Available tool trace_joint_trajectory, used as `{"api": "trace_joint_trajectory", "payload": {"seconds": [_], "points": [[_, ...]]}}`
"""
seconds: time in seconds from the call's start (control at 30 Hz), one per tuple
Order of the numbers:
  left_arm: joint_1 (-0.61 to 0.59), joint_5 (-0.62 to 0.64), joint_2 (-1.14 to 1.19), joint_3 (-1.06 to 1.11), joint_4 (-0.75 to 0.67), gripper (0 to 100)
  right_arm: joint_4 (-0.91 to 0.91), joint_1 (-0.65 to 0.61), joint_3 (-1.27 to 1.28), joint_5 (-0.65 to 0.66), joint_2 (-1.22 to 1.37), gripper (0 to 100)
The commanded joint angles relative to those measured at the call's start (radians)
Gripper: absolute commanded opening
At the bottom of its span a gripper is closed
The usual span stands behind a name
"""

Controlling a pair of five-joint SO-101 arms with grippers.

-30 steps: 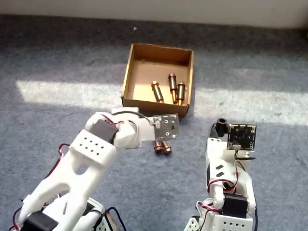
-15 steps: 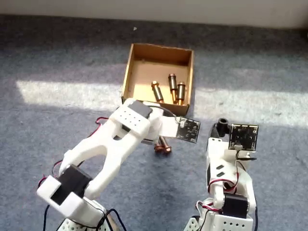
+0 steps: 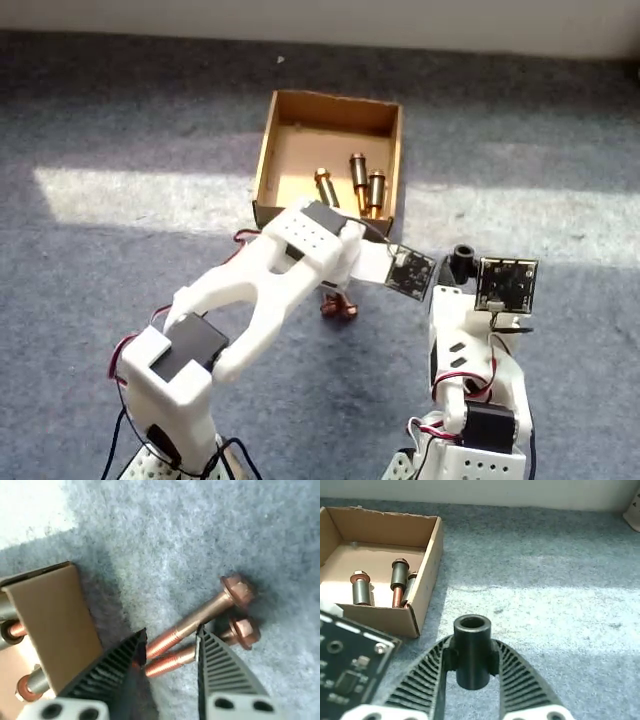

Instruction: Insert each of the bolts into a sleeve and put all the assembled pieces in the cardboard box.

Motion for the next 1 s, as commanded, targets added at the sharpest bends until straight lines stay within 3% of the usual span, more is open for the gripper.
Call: {"api": "trace_joint_trajectory", "payload": {"seconds": [0.0,0.97], "points": [[0.05,-0.037,0.028,-0.024,0.051,18,-0.035,0.012,-0.007,-0.009,-0.015,0.5],[0.197,-0.031,0.073,-0.022,0.078,13,-0.035,0.012,-0.007,-0.008,-0.015,0.5]]}}
